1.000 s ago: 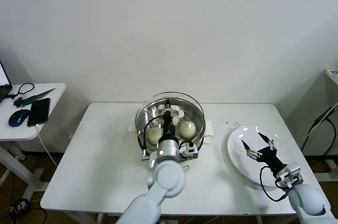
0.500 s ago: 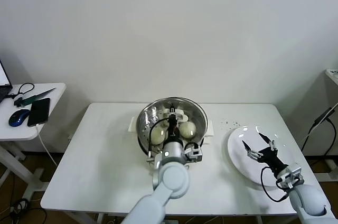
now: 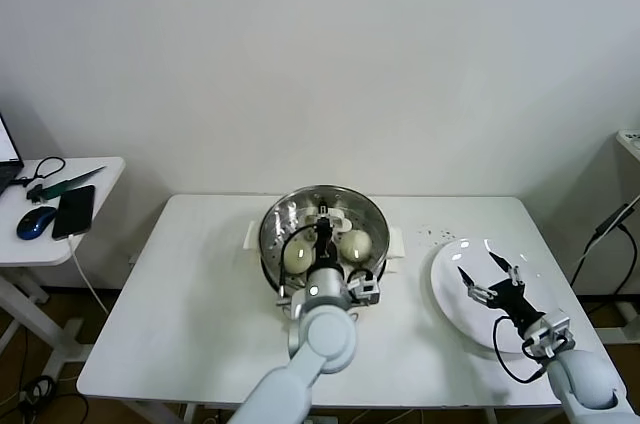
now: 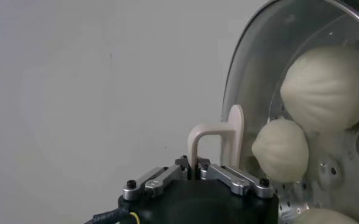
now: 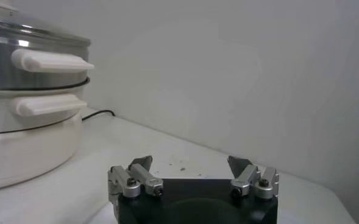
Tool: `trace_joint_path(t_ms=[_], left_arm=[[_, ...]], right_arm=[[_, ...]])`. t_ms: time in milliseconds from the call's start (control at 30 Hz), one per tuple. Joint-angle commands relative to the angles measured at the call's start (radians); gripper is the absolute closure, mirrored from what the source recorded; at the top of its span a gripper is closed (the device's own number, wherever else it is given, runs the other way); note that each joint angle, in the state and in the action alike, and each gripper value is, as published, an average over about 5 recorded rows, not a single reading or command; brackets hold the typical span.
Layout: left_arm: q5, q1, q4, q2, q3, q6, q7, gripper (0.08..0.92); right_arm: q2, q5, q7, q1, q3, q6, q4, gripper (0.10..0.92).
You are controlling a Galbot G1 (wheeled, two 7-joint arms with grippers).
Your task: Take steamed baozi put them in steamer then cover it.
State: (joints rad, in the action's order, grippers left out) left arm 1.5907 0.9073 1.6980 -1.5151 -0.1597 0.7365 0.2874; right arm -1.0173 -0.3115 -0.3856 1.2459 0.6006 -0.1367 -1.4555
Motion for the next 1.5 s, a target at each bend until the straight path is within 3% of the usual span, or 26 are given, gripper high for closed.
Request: trace_joint_path(t_ms=[33,367,633,833,1233,1367,1500], left_arm=[[0.002,0.004,-0.009,-0.003,-0.003,0.049,-0.008,0.85],[0.002,0.005,-0.023,-0.006,-0.002,0.049,-0.021,0.85],[-0.011,0.009,0.022,0.02,-0.007,0.048,0.021,0.833],[-0.024,0.029,0.095,0.051,-0.007,0.049,0.027,0.692],[-0.087,0.145,0.302,0.14,0.005,0.049,0.017,0.328],[-0.172,0.194,0.374,0.177,0.028,0.045,-0.042,0.219],[-0.328,0.245,0.439,0.196,0.1,-0.04,-0.162,0.18]], right_arm=[[-0.002,0.001,-0.003,0.0,0.001,-0.001,-0.001,0.203],[-0.001,0.004,-0.005,0.003,0.002,-0.002,-0.004,0.203],[0.016,0.001,-0.006,0.009,0.012,0.003,-0.007,0.203],[0.021,0.002,0.0,0.011,0.013,0.023,-0.015,0.203],[0.022,0.013,0.03,0.006,0.013,0.089,-0.044,0.203],[0.02,-0.025,0.039,0.01,0.017,0.098,-0.058,0.203],[0.015,-0.036,0.046,0.023,0.024,0.096,-0.074,0.203]])
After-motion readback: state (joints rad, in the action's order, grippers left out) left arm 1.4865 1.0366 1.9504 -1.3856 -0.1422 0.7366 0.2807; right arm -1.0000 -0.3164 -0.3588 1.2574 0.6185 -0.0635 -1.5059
